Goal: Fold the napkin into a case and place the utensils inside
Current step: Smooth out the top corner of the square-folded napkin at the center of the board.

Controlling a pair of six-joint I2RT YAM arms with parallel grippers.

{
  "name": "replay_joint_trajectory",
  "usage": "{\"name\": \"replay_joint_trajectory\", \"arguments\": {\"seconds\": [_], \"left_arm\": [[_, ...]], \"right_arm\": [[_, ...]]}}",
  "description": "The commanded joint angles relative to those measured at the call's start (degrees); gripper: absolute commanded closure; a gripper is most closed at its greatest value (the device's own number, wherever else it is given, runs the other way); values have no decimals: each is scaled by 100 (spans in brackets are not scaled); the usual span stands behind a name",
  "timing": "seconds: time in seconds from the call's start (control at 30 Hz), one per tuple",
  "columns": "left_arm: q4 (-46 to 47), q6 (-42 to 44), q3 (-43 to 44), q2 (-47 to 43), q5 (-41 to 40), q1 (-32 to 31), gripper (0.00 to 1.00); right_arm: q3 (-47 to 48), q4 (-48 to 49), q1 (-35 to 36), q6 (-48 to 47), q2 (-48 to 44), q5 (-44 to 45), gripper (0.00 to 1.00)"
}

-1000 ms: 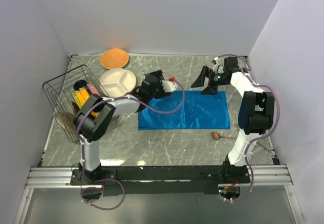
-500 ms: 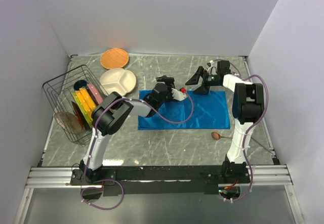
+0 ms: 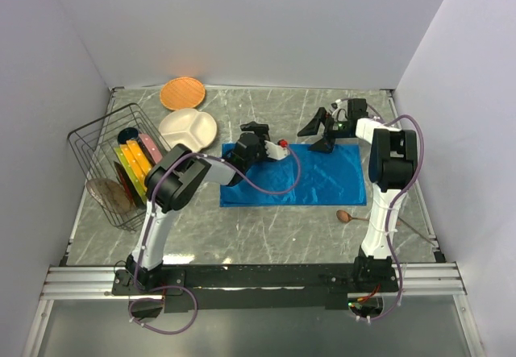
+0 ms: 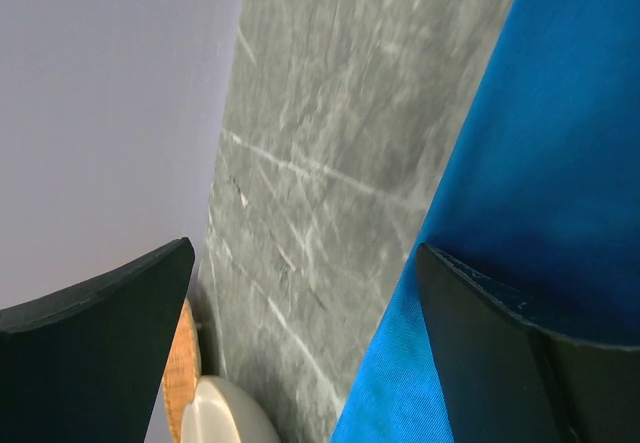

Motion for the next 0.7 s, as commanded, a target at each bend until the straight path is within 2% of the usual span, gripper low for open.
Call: {"name": "replay_joint_trajectory", "arguments": {"seconds": [0.0, 0.4, 0.67], "left_arm": [[-153, -3, -314, -268, -18, 204, 1], [-434, 111, -911, -743, 26, 670, 1], [-1216, -476, -359, -1279, 52, 846, 1]], "right_arm": [[38, -182, -121, -192, 171, 487, 0], [126, -269, -148, -139, 242, 434, 0], [495, -542, -148, -429, -83, 206, 0]]}}
